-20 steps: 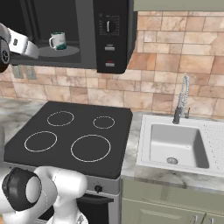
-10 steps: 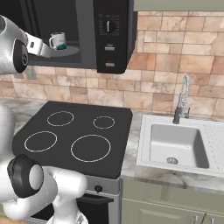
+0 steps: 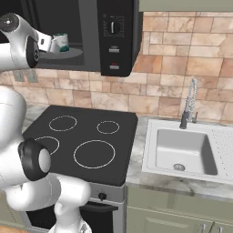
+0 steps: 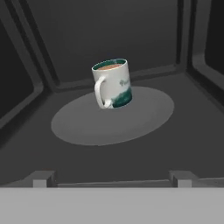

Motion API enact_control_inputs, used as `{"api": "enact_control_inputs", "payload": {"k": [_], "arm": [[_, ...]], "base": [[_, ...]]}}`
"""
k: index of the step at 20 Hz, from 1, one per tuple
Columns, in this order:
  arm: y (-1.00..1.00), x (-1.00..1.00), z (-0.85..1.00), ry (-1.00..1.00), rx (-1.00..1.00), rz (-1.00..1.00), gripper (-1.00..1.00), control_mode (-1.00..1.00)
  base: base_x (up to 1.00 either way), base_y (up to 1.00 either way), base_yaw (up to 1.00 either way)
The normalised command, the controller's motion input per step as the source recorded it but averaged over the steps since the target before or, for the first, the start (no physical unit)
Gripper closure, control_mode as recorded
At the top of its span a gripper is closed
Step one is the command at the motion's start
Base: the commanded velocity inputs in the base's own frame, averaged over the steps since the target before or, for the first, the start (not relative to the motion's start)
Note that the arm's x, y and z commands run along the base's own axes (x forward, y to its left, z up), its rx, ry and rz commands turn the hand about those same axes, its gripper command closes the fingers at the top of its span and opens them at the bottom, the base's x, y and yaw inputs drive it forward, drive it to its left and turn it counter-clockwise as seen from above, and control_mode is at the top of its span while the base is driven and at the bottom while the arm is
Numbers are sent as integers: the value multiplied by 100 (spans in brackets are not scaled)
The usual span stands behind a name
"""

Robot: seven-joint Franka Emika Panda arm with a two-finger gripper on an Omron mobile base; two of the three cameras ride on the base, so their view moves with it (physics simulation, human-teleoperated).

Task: Pick the cup of tea, navigate to the dining table, and place it on the saucer.

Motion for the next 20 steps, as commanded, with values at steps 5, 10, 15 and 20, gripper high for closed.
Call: {"api": "enact_control_inputs", "payload": {"k": [5,10,15,20], "arm": [[29,58,0,6,-9,0,-100,-100],[41,51,0,2,-11,0,-100,-100],[6,46,0,0,-8,0,-100,-100],[-5,20,0,0,-7,0,-100,-100]], "base": [[0,0,0],[0,0,0],[0,0,0],[0,0,0]]}}
